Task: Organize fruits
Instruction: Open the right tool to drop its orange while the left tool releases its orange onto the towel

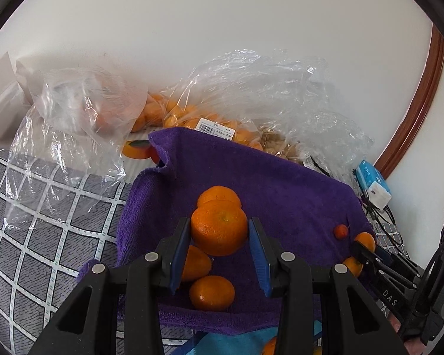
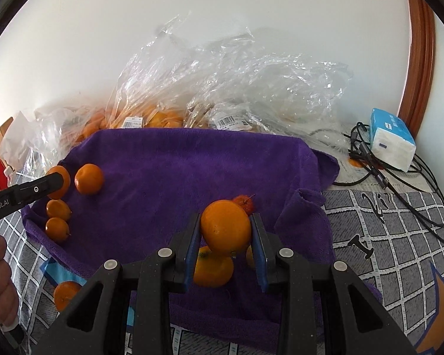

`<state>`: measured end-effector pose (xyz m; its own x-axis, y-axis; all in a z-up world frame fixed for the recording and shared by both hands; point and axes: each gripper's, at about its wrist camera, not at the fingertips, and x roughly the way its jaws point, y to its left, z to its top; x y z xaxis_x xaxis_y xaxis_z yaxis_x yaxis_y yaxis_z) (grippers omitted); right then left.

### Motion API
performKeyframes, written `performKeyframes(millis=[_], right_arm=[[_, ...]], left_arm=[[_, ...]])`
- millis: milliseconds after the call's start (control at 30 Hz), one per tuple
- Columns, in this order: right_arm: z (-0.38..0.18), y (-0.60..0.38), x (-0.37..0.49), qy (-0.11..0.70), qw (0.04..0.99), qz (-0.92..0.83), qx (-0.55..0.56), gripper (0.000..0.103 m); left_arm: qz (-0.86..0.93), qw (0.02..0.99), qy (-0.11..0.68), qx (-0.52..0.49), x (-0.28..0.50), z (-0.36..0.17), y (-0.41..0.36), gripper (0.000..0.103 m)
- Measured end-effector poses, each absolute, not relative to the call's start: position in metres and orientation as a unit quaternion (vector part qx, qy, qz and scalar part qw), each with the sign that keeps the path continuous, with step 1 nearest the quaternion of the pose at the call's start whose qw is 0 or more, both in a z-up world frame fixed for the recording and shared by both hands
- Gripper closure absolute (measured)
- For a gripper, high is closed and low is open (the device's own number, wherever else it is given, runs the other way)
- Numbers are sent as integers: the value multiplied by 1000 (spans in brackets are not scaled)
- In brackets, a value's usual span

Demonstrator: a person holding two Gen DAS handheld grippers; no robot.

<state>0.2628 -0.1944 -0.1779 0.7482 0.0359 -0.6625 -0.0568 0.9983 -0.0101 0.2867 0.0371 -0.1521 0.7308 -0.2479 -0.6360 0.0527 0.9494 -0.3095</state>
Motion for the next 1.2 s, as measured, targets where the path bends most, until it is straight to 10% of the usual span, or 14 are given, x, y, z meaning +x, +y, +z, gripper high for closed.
performKeyframes(millis=[1200], right_arm=[[-128,-184,188,330,943,6,-27,49]], left_arm=[[-98,922,335,-166,236,-115,52,49]])
